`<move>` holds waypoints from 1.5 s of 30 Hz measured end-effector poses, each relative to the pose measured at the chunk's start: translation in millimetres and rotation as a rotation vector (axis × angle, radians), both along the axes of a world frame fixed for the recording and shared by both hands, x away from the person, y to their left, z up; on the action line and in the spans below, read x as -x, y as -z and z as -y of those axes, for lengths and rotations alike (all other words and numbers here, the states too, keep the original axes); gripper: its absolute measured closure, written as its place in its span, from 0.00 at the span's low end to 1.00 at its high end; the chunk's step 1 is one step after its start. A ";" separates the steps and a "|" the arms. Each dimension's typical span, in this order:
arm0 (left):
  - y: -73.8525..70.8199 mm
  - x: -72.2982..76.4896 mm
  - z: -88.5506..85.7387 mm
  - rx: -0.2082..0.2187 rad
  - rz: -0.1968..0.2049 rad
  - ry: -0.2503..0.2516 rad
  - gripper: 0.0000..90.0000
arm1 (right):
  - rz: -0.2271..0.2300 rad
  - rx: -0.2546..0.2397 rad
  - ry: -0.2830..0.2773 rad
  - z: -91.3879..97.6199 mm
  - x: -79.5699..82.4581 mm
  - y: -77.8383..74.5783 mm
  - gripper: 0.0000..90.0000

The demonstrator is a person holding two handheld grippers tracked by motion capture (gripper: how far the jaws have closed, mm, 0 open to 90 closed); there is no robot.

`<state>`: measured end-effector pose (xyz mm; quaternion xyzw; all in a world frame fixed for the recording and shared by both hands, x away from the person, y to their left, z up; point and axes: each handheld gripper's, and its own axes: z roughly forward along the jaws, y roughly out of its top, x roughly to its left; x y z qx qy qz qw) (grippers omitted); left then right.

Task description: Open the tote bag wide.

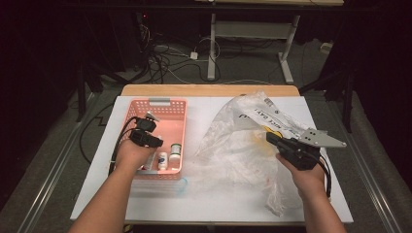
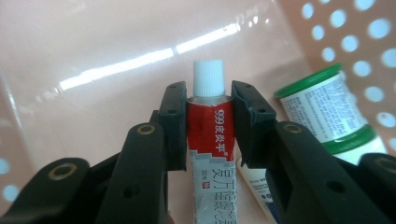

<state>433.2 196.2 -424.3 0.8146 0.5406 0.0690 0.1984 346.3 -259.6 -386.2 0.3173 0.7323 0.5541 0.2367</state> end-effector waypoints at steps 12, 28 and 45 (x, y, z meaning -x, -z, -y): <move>-14.9 21.2 -11.6 0.064 0.160 -0.007 0.74 | 0.005 0.002 0.006 -0.4 1.2 -1.0 1.00; -21.8 45.0 -20.8 0.145 0.329 -0.003 0.74 | 0.014 0.001 0.010 0.9 2.9 -2.4 1.00; -24.4 60.6 -24.1 0.200 0.465 0.001 0.74 | 0.021 0.002 0.010 1.2 3.2 -2.0 1.00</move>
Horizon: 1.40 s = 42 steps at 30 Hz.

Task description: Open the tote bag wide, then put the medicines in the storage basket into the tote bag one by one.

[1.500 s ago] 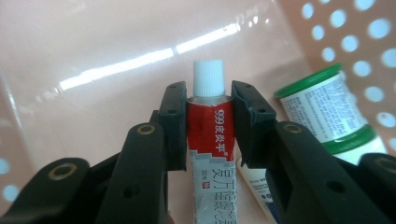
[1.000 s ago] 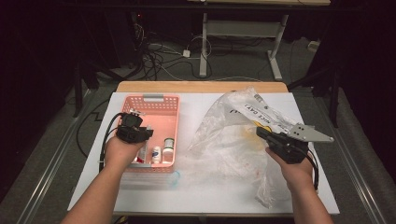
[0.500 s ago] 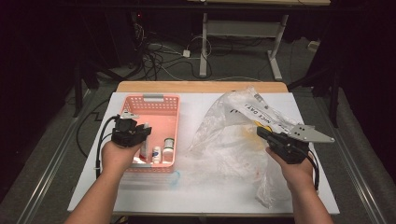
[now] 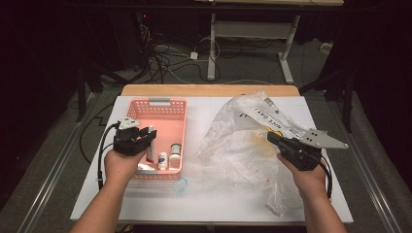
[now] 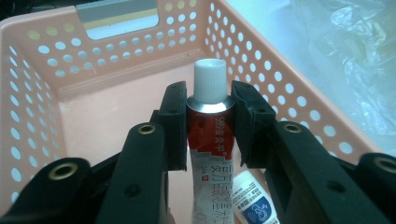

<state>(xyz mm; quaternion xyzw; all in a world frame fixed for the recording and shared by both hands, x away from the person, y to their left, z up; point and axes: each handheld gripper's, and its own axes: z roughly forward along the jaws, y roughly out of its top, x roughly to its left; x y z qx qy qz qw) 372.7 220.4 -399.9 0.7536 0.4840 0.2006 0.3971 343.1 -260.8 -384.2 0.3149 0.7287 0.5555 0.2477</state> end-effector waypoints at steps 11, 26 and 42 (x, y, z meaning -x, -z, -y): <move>-2.4 10.2 6.2 0.018 0.053 0.024 0.74 | 0.005 -0.004 0.005 1.0 0.8 -1.2 1.00; -10.8 14.0 5.0 0.066 0.095 0.023 0.74 | 0.003 0.008 -0.001 -2.2 -0.8 0.1 1.00; -33.8 26.3 27.2 0.073 0.157 0.076 0.74 | 0.008 0.004 -0.003 -2.2 -2.0 -1.9 1.00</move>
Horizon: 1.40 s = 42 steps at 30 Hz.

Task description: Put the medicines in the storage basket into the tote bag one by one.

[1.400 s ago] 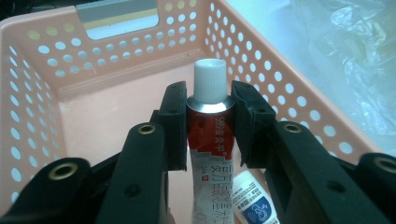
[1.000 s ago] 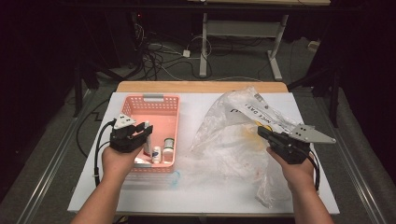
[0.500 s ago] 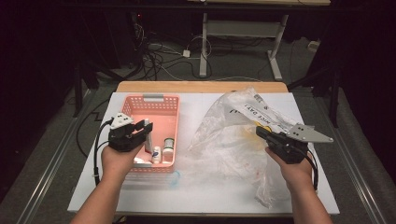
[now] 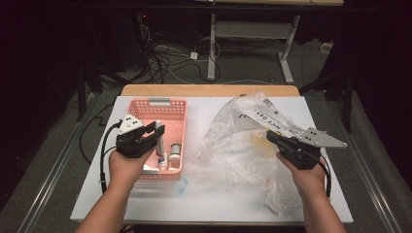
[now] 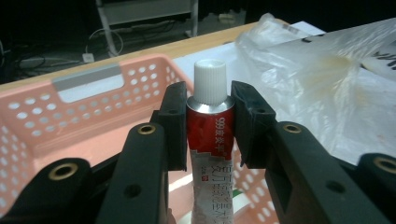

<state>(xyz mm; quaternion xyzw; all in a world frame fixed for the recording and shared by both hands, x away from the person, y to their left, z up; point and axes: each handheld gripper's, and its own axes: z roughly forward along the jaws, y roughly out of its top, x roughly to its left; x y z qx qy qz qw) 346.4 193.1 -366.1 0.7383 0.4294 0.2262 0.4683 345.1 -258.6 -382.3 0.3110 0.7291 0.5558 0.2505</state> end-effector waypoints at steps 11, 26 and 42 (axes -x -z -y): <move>-21.5 9.8 31.2 0.019 0.051 0.068 0.74 | 0.007 -0.001 -0.012 -0.4 0.7 -1.6 1.00; -30.1 22.7 71.2 0.051 0.069 0.173 0.74 | 0.016 -0.001 -0.013 -1.2 0.9 -2.4 1.00; -20.2 26.9 116.8 0.050 0.055 0.276 0.74 | 0.013 -0.009 -0.012 -1.4 1.7 -3.3 1.00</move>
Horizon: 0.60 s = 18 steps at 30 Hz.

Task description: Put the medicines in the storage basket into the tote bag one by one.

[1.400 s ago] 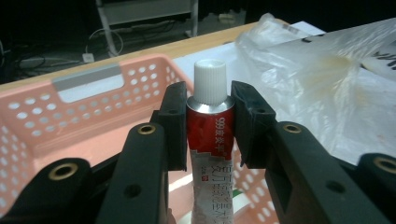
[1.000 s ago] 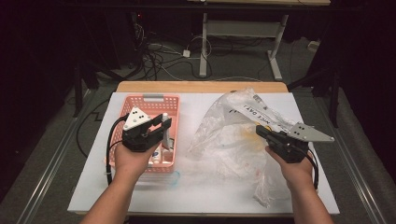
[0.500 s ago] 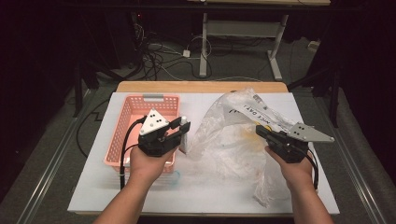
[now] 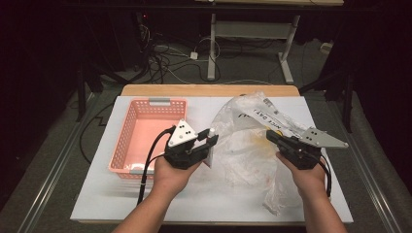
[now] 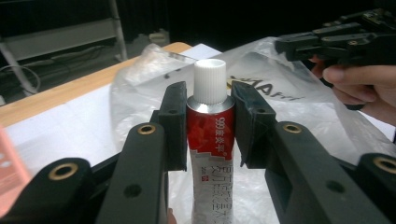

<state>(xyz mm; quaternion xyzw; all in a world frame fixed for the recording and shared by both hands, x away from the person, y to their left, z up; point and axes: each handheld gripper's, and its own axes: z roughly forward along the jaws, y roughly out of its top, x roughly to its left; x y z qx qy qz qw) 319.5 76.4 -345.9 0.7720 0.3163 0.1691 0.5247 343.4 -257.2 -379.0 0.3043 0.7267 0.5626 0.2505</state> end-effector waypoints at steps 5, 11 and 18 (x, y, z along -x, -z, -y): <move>4.5 0.7 16.5 -0.013 -0.001 0.034 0.74 | 0.004 -0.001 -0.002 0.2 -0.2 -0.3 1.00; 12.0 -1.6 33.7 -0.021 -0.002 0.058 0.74 | 0.002 -0.005 -0.001 -0.2 -0.2 0.0 1.00; 24.2 -6.7 56.0 -0.033 -0.016 0.080 0.74 | 0.001 -0.008 -0.004 -0.8 -0.8 0.1 1.00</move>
